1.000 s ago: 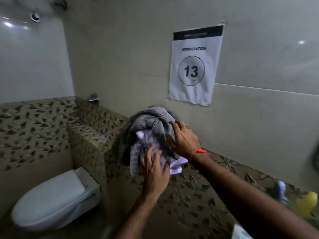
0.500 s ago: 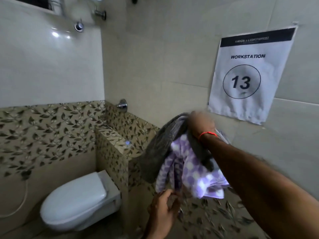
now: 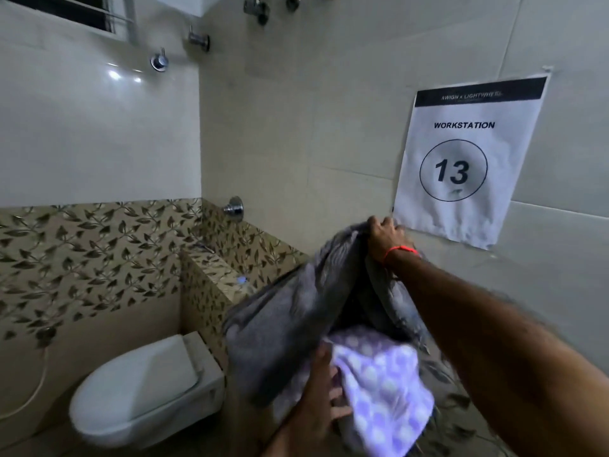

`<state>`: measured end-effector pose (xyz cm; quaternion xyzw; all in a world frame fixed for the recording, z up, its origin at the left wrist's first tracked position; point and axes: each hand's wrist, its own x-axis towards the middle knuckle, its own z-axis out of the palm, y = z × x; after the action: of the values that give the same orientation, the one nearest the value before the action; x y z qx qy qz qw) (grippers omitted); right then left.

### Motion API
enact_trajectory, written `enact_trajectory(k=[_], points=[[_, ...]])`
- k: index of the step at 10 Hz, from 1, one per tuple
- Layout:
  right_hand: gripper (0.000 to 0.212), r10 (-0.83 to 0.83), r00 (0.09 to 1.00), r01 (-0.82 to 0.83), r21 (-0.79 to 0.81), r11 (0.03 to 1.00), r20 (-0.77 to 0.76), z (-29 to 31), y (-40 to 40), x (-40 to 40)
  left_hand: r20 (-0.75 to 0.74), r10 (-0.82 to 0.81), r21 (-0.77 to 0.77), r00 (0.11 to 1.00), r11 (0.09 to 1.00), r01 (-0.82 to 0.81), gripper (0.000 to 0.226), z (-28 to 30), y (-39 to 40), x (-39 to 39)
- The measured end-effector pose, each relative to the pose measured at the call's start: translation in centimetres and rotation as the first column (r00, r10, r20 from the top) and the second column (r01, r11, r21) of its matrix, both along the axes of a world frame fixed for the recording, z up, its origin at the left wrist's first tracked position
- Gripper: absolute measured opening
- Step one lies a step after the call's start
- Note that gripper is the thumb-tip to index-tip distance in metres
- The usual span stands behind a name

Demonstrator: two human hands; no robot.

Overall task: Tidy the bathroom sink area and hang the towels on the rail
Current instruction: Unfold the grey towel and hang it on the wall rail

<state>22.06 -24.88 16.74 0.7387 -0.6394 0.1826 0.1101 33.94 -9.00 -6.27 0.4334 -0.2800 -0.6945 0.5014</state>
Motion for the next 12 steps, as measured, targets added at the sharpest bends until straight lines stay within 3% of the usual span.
enact_trajectory(k=[1, 2, 3, 4, 5, 6, 7, 8, 9, 10, 11, 12], points=[[0.042, 0.062, 0.995, -0.071, 0.122, 0.99, 0.076, -4.6, -0.5, -1.6, -0.178, -0.018, -0.015, 0.984, 1.0, 0.015, 0.087, 0.2, -4.6, -0.7], [0.047, 0.142, 0.975, -0.158, 0.085, 0.984, 0.168, -7.7, -0.4, -3.2, -0.056, 0.221, -0.199, 0.974, 0.953, -0.228, 0.079, -1.7, -8.7, 0.0], [0.05, 0.171, 0.957, -0.19, 0.061, 0.98, 0.232, -9.9, -0.7, -5.7, 0.109, 0.538, -0.137, 0.836, 0.841, -0.524, 0.049, -5.0, -9.3, -0.3], [0.048, 0.172, 0.942, -0.198, 0.064, 0.978, 0.289, -11.2, -1.0, -6.6, 0.099, 0.58, 0.046, 0.809, 0.809, -0.586, 0.048, -8.0, -9.4, -0.8], [0.046, 0.168, 0.925, -0.204, 0.074, 0.976, 0.34, -11.7, -1.1, -5.8, -0.112, 0.38, 0.266, 0.918, 0.902, -0.34, 0.077, -11.2, -8.6, -0.2], [0.045, 0.171, 0.906, -0.176, -0.023, 0.984, 0.388, -10.5, -0.3, -4.2, -0.14, 0.279, 0.247, 0.95, 0.939, -0.24, 0.088, -10.9, -8.3, 1.4], [0.046, 0.306, 0.835, -0.176, -0.305, 0.936, 0.457, -7.8, 2.7, -1.4, -0.265, 0.249, 0.2, 0.931, 0.959, -0.2, 0.09, -9.2, -7.5, 2.5], [0.051, 0.565, 0.731, -0.326, -0.531, 0.782, 0.383, -7.3, 9.2, 0.4, -0.481, 0.151, 0.064, 0.863, 0.988, -0.138, 0.086, -5.7, -5.8, 3.5], [0.059, 0.667, 0.692, -0.543, -0.411, 0.733, 0.276, -11.6, 15.9, -1.9, -0.582, 0.193, -0.09, 0.79, 0.95, -0.299, 0.069, -2.9, -2.7, 6.7], [0.052, 0.664, 0.715, -0.699, 0.219, 0.681, 0.218, -17.1, 20.1, -5.2, -0.391, 0.323, -0.071, 0.862, 0.923, -0.378, 0.055, -0.6, -0.1, 9.4], [0.064, 0.516, 0.744, -0.667, 0.438, 0.603, 0.423, -19.4, 22.6, -7.8, -0.341, 0.207, -0.289, 0.917, 0.905, -0.312, 0.029, 4.5, 1.9, 9.2], [0.087, 0.338, 0.494, -0.694, 0.129, 0.708, 0.801, -17.1, 23.7, -9.5, 0.049, 0.033, -0.484, 0.998, 0.875, -0.005, 0.083, 6.9, 4.6, 6.5]])
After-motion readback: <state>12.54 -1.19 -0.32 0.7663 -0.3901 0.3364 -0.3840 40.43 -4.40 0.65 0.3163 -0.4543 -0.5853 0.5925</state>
